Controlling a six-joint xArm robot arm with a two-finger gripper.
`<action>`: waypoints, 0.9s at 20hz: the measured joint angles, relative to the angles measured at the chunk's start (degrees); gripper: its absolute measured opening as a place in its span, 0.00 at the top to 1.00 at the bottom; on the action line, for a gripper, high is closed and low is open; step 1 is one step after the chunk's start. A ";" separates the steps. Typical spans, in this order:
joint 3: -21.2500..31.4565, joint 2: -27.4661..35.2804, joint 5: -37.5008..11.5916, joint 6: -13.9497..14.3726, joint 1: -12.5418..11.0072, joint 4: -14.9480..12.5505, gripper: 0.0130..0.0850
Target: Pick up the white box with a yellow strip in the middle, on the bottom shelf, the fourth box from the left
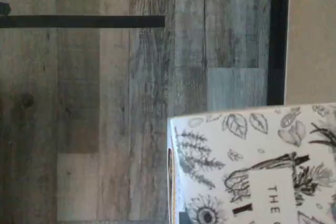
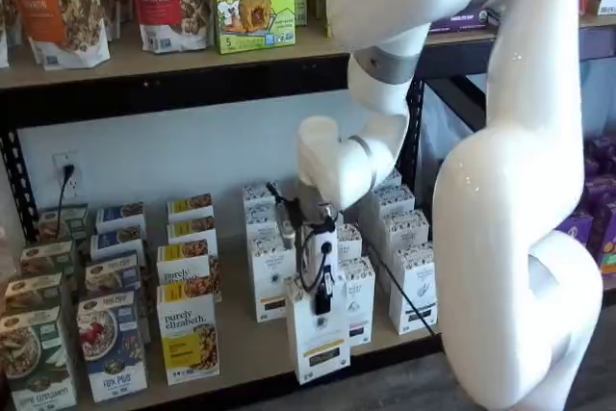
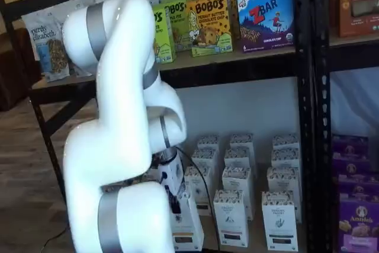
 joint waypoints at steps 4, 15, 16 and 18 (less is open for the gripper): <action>2.46 -4.68 2.11 -1.42 -0.33 1.12 0.61; 7.56 -18.94 11.54 -2.69 -0.74 1.66 0.61; 7.96 -19.96 12.08 -2.83 -0.75 1.79 0.61; 8.51 -21.94 13.47 -3.46 -0.75 2.50 0.61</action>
